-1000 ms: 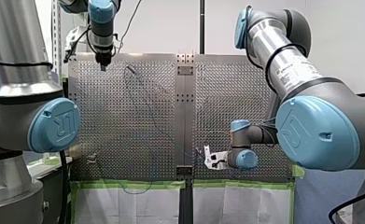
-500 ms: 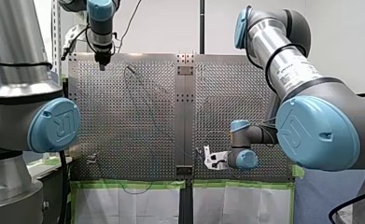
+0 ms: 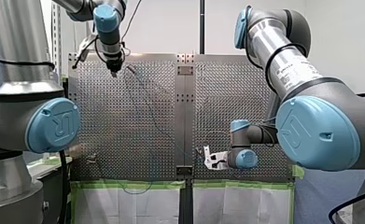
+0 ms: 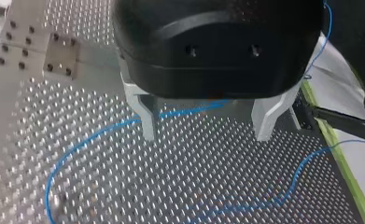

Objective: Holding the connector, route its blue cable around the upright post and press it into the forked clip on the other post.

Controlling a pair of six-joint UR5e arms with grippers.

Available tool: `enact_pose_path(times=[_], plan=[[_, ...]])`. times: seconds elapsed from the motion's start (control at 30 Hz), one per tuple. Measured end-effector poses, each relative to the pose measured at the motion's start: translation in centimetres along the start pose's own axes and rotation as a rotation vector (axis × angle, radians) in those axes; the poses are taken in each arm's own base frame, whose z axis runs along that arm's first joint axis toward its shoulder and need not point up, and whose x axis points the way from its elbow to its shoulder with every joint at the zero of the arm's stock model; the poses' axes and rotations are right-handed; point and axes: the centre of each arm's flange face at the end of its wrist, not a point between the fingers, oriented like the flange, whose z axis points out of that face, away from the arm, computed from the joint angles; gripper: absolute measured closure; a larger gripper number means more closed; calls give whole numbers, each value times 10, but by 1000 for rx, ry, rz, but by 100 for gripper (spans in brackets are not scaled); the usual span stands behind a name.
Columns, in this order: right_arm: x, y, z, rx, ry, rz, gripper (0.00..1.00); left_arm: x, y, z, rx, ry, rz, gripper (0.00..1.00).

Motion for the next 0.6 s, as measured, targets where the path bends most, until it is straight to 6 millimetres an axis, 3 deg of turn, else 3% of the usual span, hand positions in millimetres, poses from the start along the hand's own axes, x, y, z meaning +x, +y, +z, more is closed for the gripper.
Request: enact_pose_path(times=[0.6], plan=[[-1, 0, -1, -6, -10, 0, 100, -17, -32, 15, 166, -163, 127, 0]])
